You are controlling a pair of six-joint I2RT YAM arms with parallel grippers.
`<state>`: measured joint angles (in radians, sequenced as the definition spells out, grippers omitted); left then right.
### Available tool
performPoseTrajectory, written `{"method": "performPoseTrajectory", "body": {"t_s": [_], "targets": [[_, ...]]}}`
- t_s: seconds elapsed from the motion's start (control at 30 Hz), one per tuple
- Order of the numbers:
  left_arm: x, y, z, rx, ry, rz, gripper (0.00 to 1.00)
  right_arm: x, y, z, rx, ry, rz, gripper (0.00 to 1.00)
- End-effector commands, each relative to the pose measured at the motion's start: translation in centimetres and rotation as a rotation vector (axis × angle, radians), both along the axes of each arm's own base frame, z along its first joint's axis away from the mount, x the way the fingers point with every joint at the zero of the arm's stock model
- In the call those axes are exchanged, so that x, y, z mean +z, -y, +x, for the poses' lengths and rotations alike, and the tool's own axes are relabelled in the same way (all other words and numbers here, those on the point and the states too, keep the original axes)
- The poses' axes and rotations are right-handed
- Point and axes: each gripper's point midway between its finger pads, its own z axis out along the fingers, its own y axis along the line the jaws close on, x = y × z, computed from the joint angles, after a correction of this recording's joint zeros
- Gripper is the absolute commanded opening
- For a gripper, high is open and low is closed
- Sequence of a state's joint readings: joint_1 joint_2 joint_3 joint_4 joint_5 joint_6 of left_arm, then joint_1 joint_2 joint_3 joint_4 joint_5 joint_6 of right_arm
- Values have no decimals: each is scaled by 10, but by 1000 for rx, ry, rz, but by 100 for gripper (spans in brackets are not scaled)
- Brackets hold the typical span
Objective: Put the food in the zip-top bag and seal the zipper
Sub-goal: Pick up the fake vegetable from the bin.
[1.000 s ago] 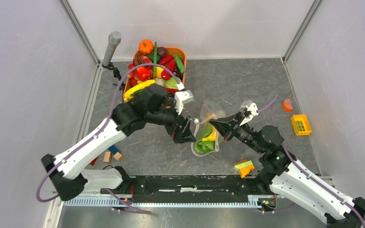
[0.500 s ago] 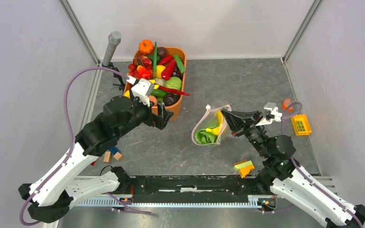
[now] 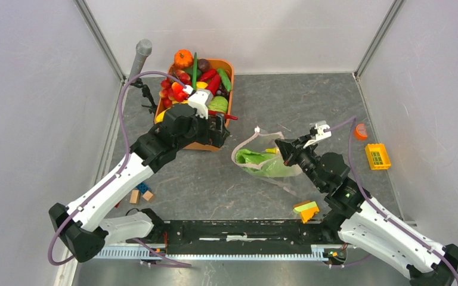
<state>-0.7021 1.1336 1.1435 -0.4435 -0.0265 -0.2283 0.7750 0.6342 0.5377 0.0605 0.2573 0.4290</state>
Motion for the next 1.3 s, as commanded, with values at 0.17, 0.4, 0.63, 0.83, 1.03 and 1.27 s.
{"method": "performPoseTrajectory", "body": {"t_s": [0.17,0.4,0.63,0.83,1.03,1.27], "targets": [[25,12,29,-229,450,257,100,24,-21,-5,101,34,54,0],[1,23,40,-371,562,438,91,30,-26,-7,129,36,66,0],[-7,29,58,-380,605,514,73,33,-24,-8,127,40,73,0],[-15,32,70,-382,617,565,58,31,-22,-8,118,37,70,0],[-8,30,79,-320,686,565,38,28,-22,-8,114,30,68,0],[2,31,79,-310,746,561,19,26,-20,-9,110,26,74,0]]}}
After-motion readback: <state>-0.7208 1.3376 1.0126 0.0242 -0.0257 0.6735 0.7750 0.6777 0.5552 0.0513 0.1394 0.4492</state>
